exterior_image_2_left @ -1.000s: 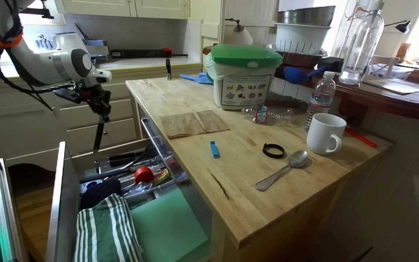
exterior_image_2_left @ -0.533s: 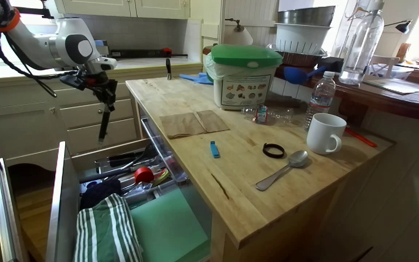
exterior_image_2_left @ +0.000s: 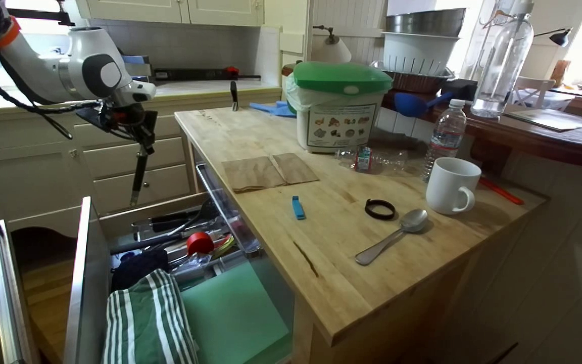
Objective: Open the second drawer then remove the tongs from the drawer and put them on top of the cabinet.
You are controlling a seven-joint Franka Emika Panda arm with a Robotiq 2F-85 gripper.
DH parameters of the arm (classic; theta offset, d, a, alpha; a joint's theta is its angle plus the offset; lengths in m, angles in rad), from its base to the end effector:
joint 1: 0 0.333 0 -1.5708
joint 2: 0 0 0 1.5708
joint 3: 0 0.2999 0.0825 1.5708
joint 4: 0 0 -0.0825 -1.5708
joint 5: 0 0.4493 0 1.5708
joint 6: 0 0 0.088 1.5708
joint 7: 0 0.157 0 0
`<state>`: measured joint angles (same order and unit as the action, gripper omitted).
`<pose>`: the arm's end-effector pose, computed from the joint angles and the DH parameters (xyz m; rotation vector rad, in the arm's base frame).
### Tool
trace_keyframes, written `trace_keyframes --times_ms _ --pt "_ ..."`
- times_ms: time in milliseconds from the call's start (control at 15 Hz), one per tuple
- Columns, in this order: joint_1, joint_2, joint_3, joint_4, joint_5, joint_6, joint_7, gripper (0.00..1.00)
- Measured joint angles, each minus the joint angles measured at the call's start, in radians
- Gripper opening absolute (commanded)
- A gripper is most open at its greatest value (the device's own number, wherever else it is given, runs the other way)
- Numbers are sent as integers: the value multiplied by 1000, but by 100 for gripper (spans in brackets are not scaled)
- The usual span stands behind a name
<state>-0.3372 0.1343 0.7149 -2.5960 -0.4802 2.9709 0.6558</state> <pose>0.4496 0.2256 0.1256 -3.0133 -0.2525 -0.4226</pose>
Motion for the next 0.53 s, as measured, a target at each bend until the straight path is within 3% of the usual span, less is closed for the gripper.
trace_keyframes --times_ms 400,533 --pt "278 -85 -258 18 401 34 -213 1" --pt "321 -114 -292 38 496 34 -269 1"
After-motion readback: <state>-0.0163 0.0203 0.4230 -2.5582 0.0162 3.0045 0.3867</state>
